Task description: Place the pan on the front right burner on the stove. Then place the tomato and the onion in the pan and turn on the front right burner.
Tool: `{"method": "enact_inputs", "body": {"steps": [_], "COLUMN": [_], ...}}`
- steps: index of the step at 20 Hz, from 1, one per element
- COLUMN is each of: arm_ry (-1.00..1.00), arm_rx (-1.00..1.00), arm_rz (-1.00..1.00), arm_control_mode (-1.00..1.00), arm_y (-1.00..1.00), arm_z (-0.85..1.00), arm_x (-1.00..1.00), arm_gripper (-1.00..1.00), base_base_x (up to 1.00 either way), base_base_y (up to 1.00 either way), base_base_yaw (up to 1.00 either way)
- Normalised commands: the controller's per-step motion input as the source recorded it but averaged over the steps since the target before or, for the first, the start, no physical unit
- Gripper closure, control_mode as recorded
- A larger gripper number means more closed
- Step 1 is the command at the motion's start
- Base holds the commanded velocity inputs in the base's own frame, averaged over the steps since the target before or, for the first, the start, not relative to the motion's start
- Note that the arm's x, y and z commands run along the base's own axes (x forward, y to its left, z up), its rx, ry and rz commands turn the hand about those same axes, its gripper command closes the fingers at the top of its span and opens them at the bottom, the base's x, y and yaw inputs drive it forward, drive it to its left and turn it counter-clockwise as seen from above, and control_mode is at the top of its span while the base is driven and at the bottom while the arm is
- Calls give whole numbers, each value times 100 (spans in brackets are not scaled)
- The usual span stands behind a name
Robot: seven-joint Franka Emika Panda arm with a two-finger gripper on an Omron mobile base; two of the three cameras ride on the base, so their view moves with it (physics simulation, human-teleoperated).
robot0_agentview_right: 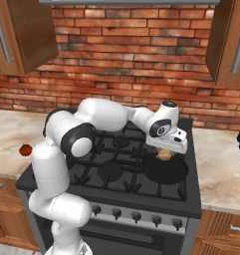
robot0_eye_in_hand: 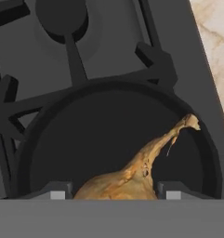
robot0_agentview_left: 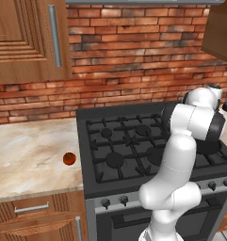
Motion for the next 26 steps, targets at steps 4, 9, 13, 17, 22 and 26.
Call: {"method": "enact_inputs", "body": {"steps": [4, 9, 13, 17, 22, 26], "arm_ry": [2, 2, 3, 2, 2, 0], "arm_rx": [0, 0, 0, 0, 0, 0], "arm_rz": [0, 0, 0, 0, 0, 0], "arm_control_mode": [-100, -100, -100, -100, -100, -100], "arm_y": [-17, -3, -2, -2, 0, 0], "arm_z": [-18, -27, -19, -16, -9, 0], "arm_x": [-8, 0, 0, -1, 0, -4], "arm_gripper": [100, 100, 100, 100, -100, -100], "base_base_x": [0, 0, 0, 0, 0, 0], "base_base_y": [0, 0, 0, 0, 0, 0], "base_base_yaw": [0, 0, 0, 0, 0, 0]}}
